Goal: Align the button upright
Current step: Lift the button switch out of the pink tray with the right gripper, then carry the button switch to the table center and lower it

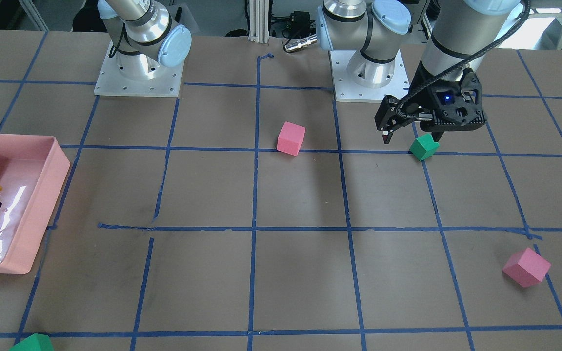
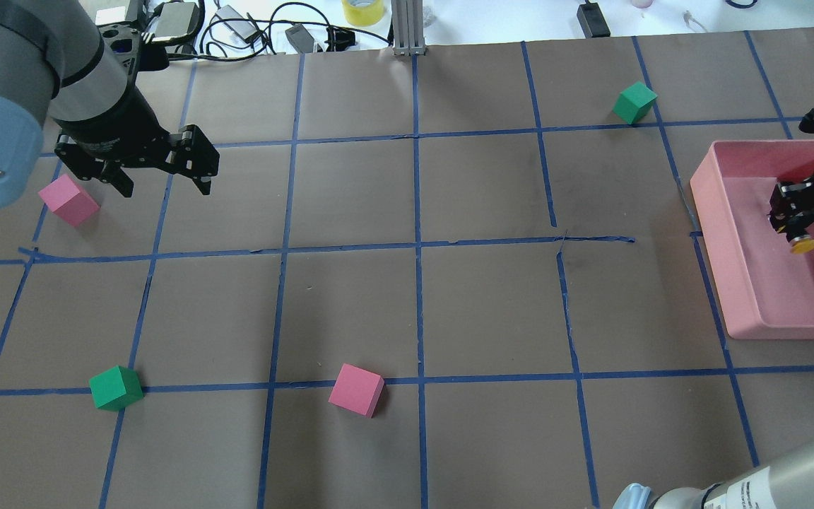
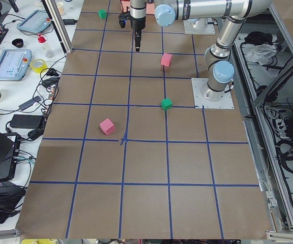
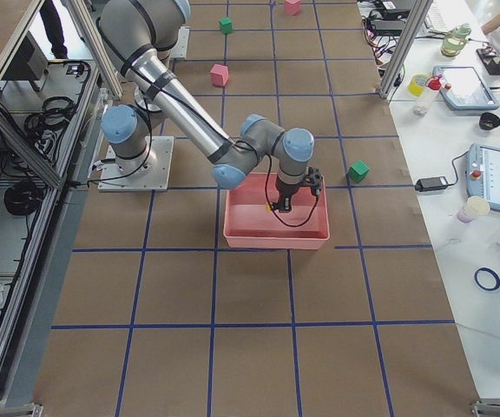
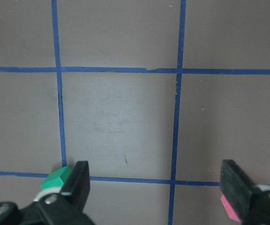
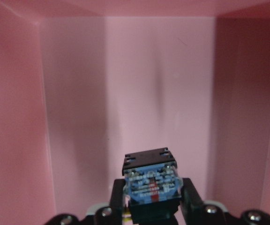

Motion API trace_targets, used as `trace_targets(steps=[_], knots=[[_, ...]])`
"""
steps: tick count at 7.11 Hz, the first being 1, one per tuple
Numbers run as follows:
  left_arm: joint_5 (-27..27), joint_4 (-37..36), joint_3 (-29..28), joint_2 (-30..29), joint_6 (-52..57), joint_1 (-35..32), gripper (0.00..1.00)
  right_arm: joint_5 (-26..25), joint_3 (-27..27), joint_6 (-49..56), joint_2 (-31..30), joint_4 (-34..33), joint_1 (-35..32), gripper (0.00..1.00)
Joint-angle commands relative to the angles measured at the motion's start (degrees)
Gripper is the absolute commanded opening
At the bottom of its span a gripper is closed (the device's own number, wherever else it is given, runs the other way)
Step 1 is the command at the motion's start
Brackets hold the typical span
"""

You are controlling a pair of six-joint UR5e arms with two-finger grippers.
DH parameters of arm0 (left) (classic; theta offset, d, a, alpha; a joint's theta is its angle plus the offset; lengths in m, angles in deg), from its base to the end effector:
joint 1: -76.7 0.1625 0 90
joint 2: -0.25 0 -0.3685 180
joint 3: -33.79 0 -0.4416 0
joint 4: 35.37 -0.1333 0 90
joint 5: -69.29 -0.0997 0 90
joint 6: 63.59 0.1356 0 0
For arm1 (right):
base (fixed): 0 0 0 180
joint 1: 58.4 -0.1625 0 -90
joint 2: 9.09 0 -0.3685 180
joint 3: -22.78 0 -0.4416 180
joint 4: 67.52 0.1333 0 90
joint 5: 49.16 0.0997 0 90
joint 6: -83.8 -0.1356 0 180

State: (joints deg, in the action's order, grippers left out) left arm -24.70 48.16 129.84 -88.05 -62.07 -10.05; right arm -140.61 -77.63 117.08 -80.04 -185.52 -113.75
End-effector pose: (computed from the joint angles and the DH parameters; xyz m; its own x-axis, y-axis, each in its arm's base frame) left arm -0.0934 -0.5402 0.3659 -0.9970 -0.0326 -0.0705 -0.0302 0.9989 -0.0351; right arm -0.2349 -0.5682 0.1556 -0.9997 0.0235 0.0072 0.0237 0.9991 0.0352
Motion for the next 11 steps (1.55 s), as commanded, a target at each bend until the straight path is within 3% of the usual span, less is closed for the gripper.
trace_targets(steps=[1, 2, 5, 8, 9, 11], knots=[[-0.06, -0.48, -0.07, 0.06, 0.06, 0.0, 1.0, -0.74, 12.71, -1.54, -3.48, 16.06, -6.75, 0.0], [0.03, -0.83, -0.07, -0.03, 0.14, 0.09, 1.0, -0.74, 19.22, -6.77, -3.93, 23.53, -12.18, 0.0], [0.03, -1.79, 0.02, -0.12, 0.58, 0.09, 1.0, 0.13, 19.64, -29.52, -3.24, 23.61, -31.34, 0.0], [-0.06, -1.8, 0.02, -0.21, 0.14, 0.18, 1.0, 4.26, 15.08, -49.84, 4.21, 6.61, -46.82, 0.0], [-0.06, -1.88, -0.07, -0.03, 0.41, 0.27, 1.0, 3.13, 14.63, -54.41, 6.33, 1.68, -51.04, 0.0], [-0.06, -1.89, 0.01, -0.12, 0.06, 0.27, 1.0, 2.94, 14.54, -56.98, 11.69, -4.76, -54.32, 0.0]])
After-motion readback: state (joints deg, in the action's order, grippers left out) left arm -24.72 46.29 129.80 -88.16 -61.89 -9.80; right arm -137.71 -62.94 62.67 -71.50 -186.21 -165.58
